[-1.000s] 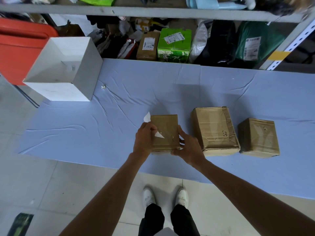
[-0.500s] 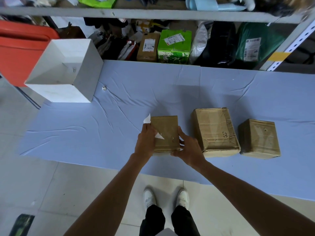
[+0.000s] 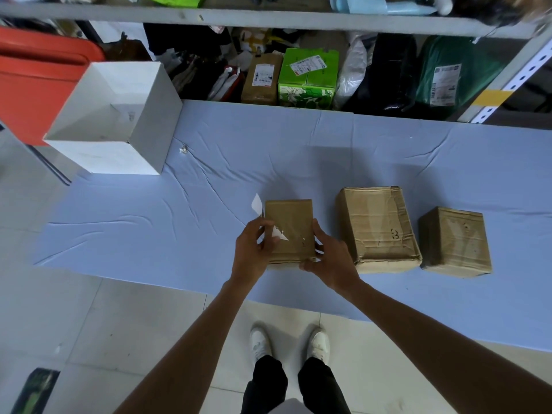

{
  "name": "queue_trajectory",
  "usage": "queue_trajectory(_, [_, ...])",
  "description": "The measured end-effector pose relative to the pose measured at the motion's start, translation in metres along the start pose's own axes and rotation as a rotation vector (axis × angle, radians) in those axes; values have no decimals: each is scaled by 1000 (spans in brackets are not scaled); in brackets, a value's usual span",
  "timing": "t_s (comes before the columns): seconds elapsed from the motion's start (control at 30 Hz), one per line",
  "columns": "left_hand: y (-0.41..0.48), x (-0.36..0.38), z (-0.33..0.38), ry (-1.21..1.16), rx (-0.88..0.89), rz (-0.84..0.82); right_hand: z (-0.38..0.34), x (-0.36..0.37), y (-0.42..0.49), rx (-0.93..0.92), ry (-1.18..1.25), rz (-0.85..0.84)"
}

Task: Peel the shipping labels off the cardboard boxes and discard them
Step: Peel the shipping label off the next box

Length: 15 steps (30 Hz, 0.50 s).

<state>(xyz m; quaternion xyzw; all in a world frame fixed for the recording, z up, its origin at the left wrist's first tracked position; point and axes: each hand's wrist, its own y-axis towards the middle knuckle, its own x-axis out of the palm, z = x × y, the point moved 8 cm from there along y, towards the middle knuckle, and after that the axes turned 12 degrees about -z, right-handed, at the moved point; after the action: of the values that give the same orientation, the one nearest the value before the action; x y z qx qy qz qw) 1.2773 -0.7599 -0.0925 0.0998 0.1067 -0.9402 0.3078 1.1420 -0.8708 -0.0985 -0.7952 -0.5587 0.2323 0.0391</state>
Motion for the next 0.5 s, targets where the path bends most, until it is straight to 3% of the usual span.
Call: queue_trajectory(0.5, [3, 1, 7, 125, 92, -42, 6, 0, 1, 31, -28, 36])
